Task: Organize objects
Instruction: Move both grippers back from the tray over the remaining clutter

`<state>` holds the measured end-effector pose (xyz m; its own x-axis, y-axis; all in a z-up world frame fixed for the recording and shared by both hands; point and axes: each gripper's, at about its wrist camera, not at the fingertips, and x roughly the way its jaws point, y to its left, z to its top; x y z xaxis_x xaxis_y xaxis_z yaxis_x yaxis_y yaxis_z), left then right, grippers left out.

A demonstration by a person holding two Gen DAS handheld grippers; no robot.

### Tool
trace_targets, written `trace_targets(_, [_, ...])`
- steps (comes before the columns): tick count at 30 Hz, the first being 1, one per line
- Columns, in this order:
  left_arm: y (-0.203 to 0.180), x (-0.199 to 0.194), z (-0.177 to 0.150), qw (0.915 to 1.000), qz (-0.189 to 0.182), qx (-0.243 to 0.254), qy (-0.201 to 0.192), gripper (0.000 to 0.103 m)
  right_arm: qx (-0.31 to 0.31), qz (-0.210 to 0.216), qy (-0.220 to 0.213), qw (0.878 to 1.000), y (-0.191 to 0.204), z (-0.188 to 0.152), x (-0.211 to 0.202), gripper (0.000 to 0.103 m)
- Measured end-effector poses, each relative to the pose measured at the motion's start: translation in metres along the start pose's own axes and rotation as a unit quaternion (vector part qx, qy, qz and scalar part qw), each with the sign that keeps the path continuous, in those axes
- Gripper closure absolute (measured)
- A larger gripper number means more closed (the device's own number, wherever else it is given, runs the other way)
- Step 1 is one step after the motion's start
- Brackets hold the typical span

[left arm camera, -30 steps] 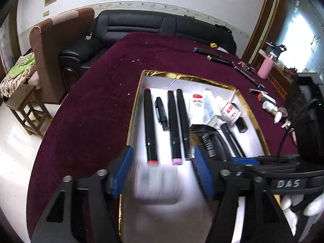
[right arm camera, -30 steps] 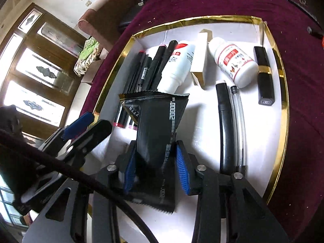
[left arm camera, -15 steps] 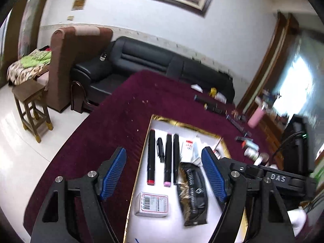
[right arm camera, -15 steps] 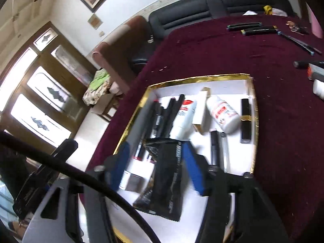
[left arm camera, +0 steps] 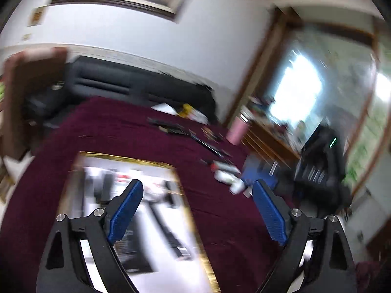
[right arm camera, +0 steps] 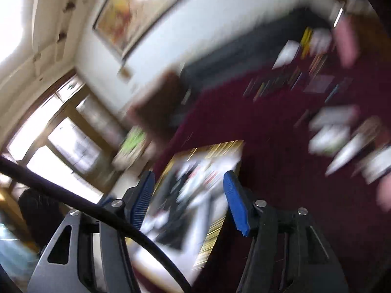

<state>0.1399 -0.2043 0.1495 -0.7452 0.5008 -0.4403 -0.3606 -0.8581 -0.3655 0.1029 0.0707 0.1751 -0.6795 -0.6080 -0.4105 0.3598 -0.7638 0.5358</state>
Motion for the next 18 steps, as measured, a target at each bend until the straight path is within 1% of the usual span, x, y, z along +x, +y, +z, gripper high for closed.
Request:
trace_targets(1, [-0.014,0.018,0.001,0.9995,-0.007,0.017,0.024,0.015,-0.013,-0.03,-0.038,0.999,-0.004,0.005,-0.017,0.016])
trace_targets(2, [-0.026,0.032,0.0,0.9986,-0.015,0.029,0.043,0.016,-0.021,-0.059,-0.077,0.995,-0.011,0.009,-0.034,0.012])
trace_targets(3, [-0.038,0.049,-0.002,0.9965,-0.025,0.042,0.067,0.016,-0.02,-0.078,-0.105,0.991,-0.018,0.013,-0.045,0.008])
trace_targets(4, [-0.053,0.07,-0.005,0.9927,-0.034,0.061,0.098,0.016,-0.012,-0.089,-0.112,0.99,-0.027,0.019,-0.048,0.006])
trace_targets(7, [-0.085,0.111,-0.014,0.9833,-0.033,0.099,0.149,0.016,0.04,-0.121,-0.092,0.988,-0.071,0.024,-0.042,0.006])
trace_targets(9, [-0.098,0.139,-0.015,0.979,-0.029,0.104,0.173,0.016,0.07,-0.145,-0.086,0.983,-0.108,0.025,-0.037,0.006])
trace_targets(11, [-0.102,0.164,-0.011,0.9787,-0.036,0.08,0.186,0.016,0.099,-0.163,-0.085,0.978,-0.144,0.023,-0.031,0.007])
trace_targets(13, [-0.1,0.192,-0.004,0.9783,-0.043,0.04,0.199,0.016,0.117,-0.172,-0.087,0.974,-0.169,0.021,-0.031,0.007])
trace_targets(15, [-0.095,0.225,0.004,0.9759,-0.05,0.007,0.212,0.016,0.133,-0.178,-0.086,0.971,-0.194,0.02,-0.028,0.007])
trace_targets(16, [-0.093,0.237,0.008,0.9761,-0.041,0.002,0.214,0.016,0.139,-0.178,-0.085,0.97,-0.205,0.02,-0.036,0.007])
trace_targets(18, [-0.095,0.268,0.01,0.9775,-0.014,0.016,0.21,0.016,0.153,-0.173,-0.08,0.97,-0.22,0.013,-0.036,0.007])
